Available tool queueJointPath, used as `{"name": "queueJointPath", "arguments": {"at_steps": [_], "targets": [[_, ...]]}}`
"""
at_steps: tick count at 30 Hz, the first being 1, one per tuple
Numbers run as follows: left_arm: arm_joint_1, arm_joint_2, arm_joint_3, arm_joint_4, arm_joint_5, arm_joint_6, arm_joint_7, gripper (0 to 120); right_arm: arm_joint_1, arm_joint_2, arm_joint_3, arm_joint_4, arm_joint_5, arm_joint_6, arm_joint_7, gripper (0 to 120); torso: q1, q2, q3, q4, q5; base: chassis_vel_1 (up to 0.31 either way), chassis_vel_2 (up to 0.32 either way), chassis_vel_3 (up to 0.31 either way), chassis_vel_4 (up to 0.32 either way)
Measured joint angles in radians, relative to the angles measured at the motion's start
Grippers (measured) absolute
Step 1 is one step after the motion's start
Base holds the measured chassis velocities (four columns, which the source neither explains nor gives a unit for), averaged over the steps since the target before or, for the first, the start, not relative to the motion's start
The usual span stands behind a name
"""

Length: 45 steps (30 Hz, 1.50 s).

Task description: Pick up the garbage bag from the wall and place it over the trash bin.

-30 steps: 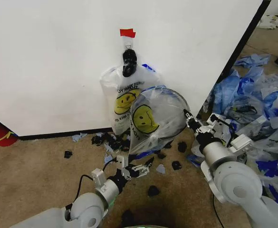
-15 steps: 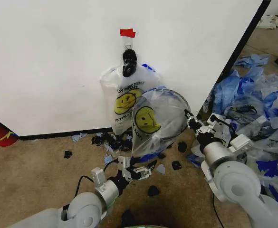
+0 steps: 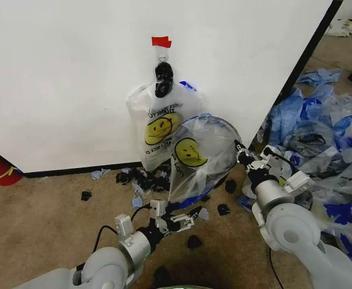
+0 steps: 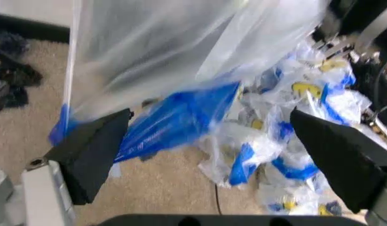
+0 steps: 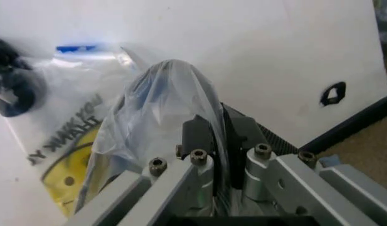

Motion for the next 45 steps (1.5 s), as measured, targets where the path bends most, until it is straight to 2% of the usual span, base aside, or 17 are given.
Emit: {"name": "queueJointPath", "arguments": {"at_steps": [14,28,41,45], "targets": [[-0.02,-0.017,0.002,-0.016,-0.053,-0.016,0.004,100,-0.021,0.015,-0.028,-0.02,-0.056,-0.005,-0.032,0,0.0,0.0,0.0,0.0,0.0,0.0,0.0,0.0,0.0],[-0.045,-0.046,-0.023,-0.081,-0.205,-0.02,-0.006,100,-0.032,0.013,-0.064,-0.051,-0.121,0.005,-0.067,0,0.0,0.0,0.0,-0.0001,0.0,0.0,0.0,0.0,0.0],[-0.039,-0.017,-0.032,-0.058,-0.128,0.005,0.009,100,-0.028,-0.011,-0.048,-0.046,-0.106,0.004,-0.059,0,0.0,0.0,0.0,-0.0001,0.0001,0.0,0.0,0.0,0.0],[-0.049,-0.029,-0.075,-0.078,-0.228,-0.012,0.024,100,-0.032,-0.02,-0.041,-0.045,-0.113,0.007,-0.062,0,0.0,0.0,0.0,-0.0002,0.0001,0.0,0.0,0.0,0.0]]}}
